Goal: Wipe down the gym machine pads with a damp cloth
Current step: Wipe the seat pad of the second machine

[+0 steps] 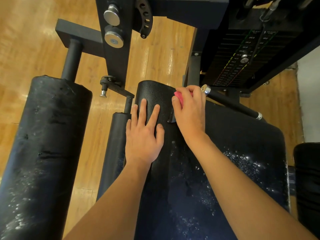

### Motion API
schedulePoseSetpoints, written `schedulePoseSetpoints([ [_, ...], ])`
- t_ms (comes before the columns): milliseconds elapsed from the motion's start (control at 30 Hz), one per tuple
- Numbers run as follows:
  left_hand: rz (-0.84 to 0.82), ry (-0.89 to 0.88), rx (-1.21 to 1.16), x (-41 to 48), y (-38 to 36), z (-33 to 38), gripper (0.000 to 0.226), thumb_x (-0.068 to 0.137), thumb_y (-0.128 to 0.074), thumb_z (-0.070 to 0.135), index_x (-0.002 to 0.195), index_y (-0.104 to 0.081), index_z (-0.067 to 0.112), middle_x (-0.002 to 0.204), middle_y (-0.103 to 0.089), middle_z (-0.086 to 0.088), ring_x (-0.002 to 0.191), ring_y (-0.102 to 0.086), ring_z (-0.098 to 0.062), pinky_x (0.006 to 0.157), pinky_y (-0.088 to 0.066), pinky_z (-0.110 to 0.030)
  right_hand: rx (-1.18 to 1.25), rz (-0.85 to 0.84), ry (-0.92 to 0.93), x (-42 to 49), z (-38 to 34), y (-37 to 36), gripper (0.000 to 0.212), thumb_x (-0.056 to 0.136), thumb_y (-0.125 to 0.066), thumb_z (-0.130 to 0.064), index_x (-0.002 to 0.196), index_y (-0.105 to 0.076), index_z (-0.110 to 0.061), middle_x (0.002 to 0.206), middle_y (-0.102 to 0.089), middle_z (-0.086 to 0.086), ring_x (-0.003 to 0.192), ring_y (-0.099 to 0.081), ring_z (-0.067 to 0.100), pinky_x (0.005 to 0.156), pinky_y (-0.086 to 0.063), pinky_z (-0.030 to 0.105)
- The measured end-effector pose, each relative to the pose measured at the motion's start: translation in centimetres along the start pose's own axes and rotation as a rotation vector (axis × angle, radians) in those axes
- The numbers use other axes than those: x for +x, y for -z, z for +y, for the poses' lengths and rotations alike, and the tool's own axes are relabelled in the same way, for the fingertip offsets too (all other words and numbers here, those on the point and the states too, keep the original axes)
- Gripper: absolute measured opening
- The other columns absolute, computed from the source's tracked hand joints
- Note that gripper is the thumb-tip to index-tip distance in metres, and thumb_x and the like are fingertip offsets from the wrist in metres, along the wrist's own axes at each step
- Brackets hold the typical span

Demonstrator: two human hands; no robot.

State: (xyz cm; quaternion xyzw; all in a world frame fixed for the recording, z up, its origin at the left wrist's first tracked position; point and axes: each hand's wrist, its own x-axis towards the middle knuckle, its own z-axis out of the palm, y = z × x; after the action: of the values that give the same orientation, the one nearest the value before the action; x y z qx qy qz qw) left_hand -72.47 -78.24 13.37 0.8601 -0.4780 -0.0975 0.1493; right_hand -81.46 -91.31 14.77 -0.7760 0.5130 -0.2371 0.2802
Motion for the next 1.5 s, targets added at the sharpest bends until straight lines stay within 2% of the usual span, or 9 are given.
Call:
schedulePoseSetpoints([
  [100,0.002,0.001,-0.001,0.0,0.0,0.0,0.057,0.103,-0.034,0.039,0.159,-0.033,0.032,0.171,-0.014,-0.003,0.158,-0.007,-0.03,0.117,-0.031,-0.059,-0.219,-0.028,-0.046,0.1,-0.3,-0.6,0.038,0.105,-0.047,-0.036,0.138,-0.06,-0.023,0.144,-0.049,0.004,0.134,-0.041,0.025,0.105,-0.04,0.046],
  [200,0.004,0.0,-0.003,0.0,0.0,-0.1,0.057,0.103,-0.034,0.039,0.159,-0.033,0.032,0.171,-0.014,-0.003,0.158,-0.006,-0.03,0.117,-0.031,-0.06,-0.257,-0.125,-0.029,0.3,0.3,-0.8,0.048,0.107,-0.038,-0.039,0.153,-0.045,-0.024,0.165,-0.031,0.006,0.156,-0.017,0.028,0.124,-0.017,0.049],
  [333,0.005,0.003,-0.007,0.1,0.0,-0.1,0.057,0.103,-0.034,0.039,0.159,-0.033,0.032,0.171,-0.015,-0.003,0.158,-0.007,-0.03,0.116,-0.032,-0.06,-0.253,-0.187,-0.003,0.3,0.6,-1.0,0.054,0.11,-0.03,-0.034,0.16,-0.029,-0.015,0.169,-0.022,0.009,0.158,-0.009,0.031,0.129,-0.004,0.047],
  [467,0.011,-0.001,-0.007,0.1,0.0,0.0,0.057,0.102,-0.035,0.038,0.159,-0.034,0.031,0.171,-0.016,-0.004,0.158,-0.009,-0.031,0.116,-0.033,-0.059,-0.291,-0.191,-0.005,-1.0,0.5,-1.0,0.055,0.11,-0.028,-0.029,0.162,-0.022,-0.013,0.171,-0.018,0.006,0.158,-0.01,0.029,0.129,-0.003,0.043],
  [700,0.007,0.001,-0.008,0.0,0.0,0.0,0.057,0.103,-0.034,0.039,0.159,-0.033,0.032,0.171,-0.014,-0.003,0.158,-0.007,-0.029,0.118,-0.031,-0.058,-0.292,-0.204,-0.003,-3.4,1.0,-0.8,0.054,0.11,-0.03,-0.028,0.162,-0.023,-0.012,0.171,-0.015,0.007,0.159,-0.007,0.026,0.129,-0.003,0.04],
  [1000,0.003,0.004,-0.014,0.1,0.1,0.1,0.057,0.103,-0.032,0.039,0.16,-0.032,0.032,0.172,-0.013,-0.002,0.158,-0.006,-0.029,0.119,-0.03,-0.058,-0.227,-0.161,-0.023,1.1,-0.4,-1.6,0.05,0.112,-0.028,-0.024,0.16,-0.028,-0.008,0.17,-0.02,0.008,0.158,-0.009,0.028,0.129,-0.002,0.039],
  [1133,0.01,0.004,-0.013,0.1,0.0,0.0,0.057,0.103,-0.033,0.039,0.159,-0.033,0.032,0.171,-0.014,-0.003,0.158,-0.007,-0.029,0.118,-0.031,-0.059,-0.203,-0.211,-0.027,2.0,-0.5,-1.4,0.05,0.112,-0.029,-0.023,0.16,-0.027,-0.008,0.169,-0.022,0.008,0.158,-0.008,0.028,0.127,-0.001,0.039],
  [1333,0.018,-0.005,-0.016,0.1,-0.1,0.0,0.057,0.103,-0.033,0.038,0.159,-0.033,0.032,0.171,-0.014,-0.003,0.158,-0.007,-0.029,0.118,-0.03,-0.059,-0.175,-0.314,0.027,-0.3,0.2,0.0,0.052,0.111,-0.032,-0.02,0.162,-0.022,-0.012,0.171,-0.013,0.004,0.159,-0.003,0.025,0.128,0.0,0.039],
  [1500,0.019,-0.001,-0.022,-0.1,-0.1,0.0,0.057,0.103,-0.032,0.037,0.16,-0.033,0.031,0.171,-0.014,-0.003,0.158,-0.006,-0.028,0.118,-0.03,-0.058,-0.19,-0.333,0.034,-3.3,0.6,0.6,0.055,0.111,-0.032,-0.023,0.163,-0.019,-0.013,0.172,-0.009,0.004,0.159,-0.001,0.021,0.128,0.002,0.036],
])
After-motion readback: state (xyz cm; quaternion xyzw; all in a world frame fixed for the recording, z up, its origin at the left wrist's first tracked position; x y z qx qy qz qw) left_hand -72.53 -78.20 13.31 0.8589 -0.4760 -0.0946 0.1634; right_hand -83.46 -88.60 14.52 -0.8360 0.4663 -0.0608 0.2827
